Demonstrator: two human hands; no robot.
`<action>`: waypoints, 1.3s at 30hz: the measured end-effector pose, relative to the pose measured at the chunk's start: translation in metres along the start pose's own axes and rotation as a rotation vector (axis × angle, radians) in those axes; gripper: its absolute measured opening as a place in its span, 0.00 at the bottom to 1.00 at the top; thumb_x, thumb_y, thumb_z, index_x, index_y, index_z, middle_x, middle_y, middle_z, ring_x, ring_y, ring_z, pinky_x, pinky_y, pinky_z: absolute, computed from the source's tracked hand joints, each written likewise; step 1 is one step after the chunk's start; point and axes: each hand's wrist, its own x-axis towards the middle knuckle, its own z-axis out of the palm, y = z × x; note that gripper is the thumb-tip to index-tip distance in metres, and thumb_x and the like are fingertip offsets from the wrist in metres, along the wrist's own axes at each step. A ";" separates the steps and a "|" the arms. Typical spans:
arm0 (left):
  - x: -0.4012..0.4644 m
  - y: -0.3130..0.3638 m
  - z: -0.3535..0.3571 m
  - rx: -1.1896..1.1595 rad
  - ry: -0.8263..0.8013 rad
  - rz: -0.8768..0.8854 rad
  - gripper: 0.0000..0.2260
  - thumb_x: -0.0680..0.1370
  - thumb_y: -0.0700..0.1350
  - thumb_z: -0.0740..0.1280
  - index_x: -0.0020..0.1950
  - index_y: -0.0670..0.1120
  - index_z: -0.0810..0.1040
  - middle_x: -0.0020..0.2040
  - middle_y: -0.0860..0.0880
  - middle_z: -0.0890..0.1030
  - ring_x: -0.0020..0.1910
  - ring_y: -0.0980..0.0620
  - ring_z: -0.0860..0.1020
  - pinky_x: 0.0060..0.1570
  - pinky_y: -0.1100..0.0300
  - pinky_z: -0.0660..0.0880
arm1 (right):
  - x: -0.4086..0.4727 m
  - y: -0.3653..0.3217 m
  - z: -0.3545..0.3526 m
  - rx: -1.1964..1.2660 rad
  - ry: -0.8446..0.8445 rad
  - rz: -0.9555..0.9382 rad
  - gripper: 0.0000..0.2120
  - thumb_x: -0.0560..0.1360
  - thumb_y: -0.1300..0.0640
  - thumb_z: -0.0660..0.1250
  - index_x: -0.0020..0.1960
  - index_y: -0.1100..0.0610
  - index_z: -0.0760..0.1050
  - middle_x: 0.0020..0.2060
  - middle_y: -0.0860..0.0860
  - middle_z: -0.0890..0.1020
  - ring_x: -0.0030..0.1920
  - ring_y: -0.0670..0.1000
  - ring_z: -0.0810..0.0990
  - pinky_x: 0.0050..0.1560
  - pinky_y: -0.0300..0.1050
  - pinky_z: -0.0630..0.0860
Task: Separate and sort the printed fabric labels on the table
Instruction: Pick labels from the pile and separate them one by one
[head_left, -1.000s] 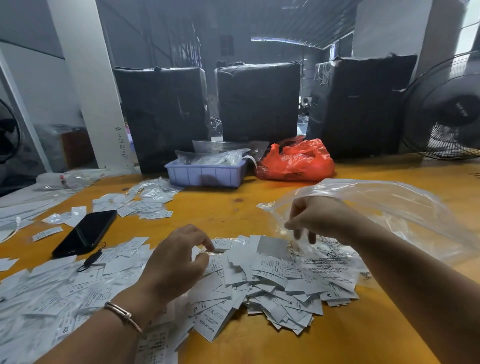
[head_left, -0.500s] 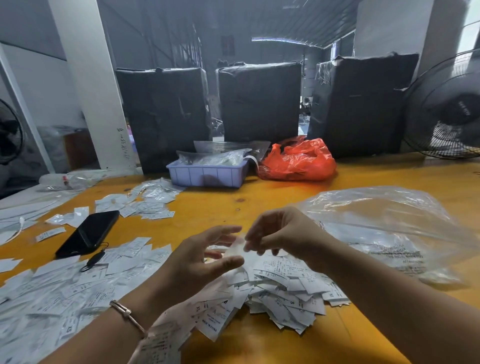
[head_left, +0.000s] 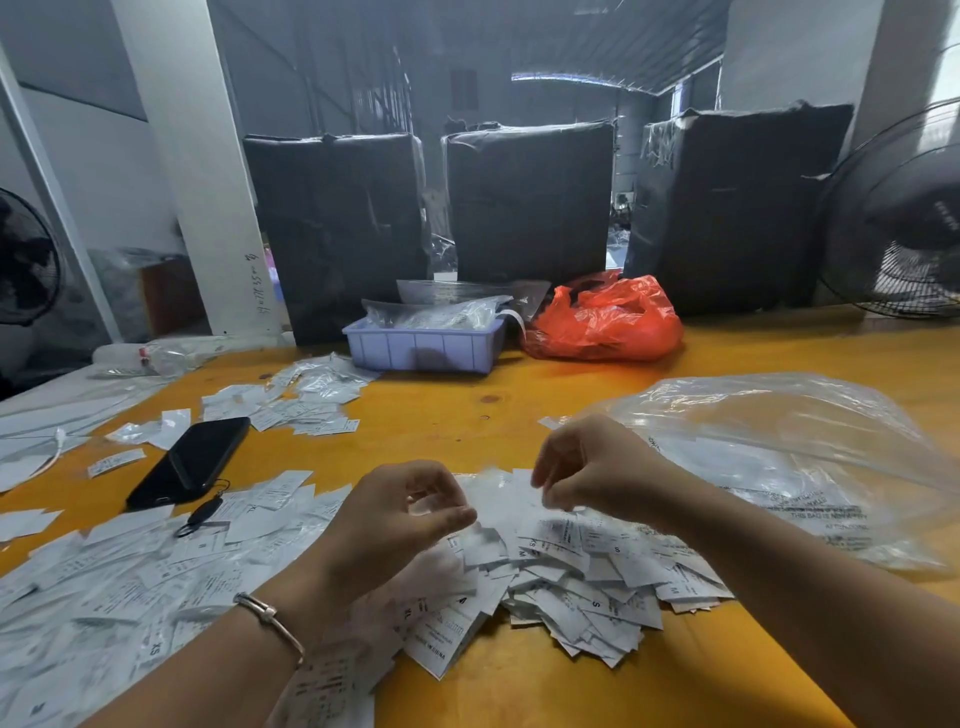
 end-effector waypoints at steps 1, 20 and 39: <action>0.000 0.000 -0.001 -0.011 0.012 -0.015 0.05 0.72 0.44 0.76 0.38 0.47 0.82 0.39 0.50 0.84 0.42 0.53 0.82 0.49 0.55 0.79 | -0.001 0.000 -0.002 -0.106 -0.042 0.017 0.07 0.67 0.63 0.76 0.44 0.58 0.82 0.34 0.50 0.83 0.35 0.47 0.82 0.36 0.38 0.78; -0.001 0.008 -0.005 -0.351 -0.011 -0.176 0.11 0.68 0.50 0.77 0.43 0.44 0.85 0.47 0.49 0.86 0.51 0.54 0.83 0.53 0.58 0.76 | 0.003 0.007 0.000 -0.072 0.001 -0.054 0.08 0.64 0.61 0.79 0.34 0.50 0.81 0.34 0.47 0.83 0.29 0.37 0.76 0.31 0.33 0.71; 0.001 0.005 -0.010 -0.603 -0.067 -0.245 0.11 0.66 0.40 0.74 0.47 0.41 0.82 0.45 0.41 0.84 0.50 0.43 0.83 0.56 0.54 0.79 | 0.001 -0.001 -0.005 0.598 0.040 0.006 0.24 0.67 0.73 0.71 0.59 0.56 0.74 0.39 0.60 0.84 0.33 0.57 0.83 0.29 0.41 0.75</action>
